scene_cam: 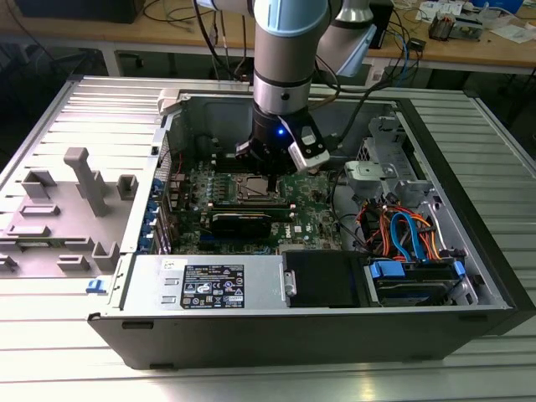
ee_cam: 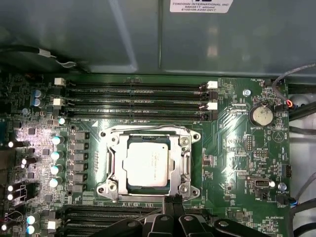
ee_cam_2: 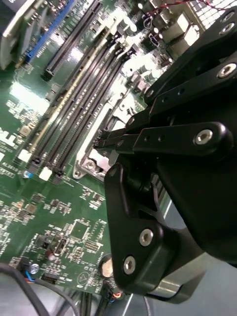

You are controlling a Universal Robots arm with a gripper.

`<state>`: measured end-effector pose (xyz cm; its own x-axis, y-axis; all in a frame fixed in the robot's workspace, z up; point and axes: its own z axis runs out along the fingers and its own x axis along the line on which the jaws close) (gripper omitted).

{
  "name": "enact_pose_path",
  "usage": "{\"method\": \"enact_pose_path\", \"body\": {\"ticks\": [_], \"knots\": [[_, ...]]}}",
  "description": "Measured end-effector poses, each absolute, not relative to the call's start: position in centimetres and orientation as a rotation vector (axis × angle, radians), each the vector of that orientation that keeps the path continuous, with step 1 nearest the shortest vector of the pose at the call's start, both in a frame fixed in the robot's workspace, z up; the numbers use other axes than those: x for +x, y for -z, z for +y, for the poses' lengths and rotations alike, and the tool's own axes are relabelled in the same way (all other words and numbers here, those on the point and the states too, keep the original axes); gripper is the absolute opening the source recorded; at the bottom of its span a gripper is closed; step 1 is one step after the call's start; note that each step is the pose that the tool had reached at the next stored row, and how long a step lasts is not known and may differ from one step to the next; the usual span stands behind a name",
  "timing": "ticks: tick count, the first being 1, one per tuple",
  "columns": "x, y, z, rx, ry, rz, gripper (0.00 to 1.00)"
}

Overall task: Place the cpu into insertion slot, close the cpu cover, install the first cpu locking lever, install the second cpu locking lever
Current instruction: 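Install the second cpu locking lever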

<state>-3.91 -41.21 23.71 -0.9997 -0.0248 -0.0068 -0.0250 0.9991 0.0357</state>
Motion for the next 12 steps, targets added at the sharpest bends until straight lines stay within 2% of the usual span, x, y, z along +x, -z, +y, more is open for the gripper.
{"method": "enact_pose_path", "body": {"ticks": [12], "knots": [[-3.91, -23.71, -41.24, -0.039, -0.056, 3.135, 0.11]]}}
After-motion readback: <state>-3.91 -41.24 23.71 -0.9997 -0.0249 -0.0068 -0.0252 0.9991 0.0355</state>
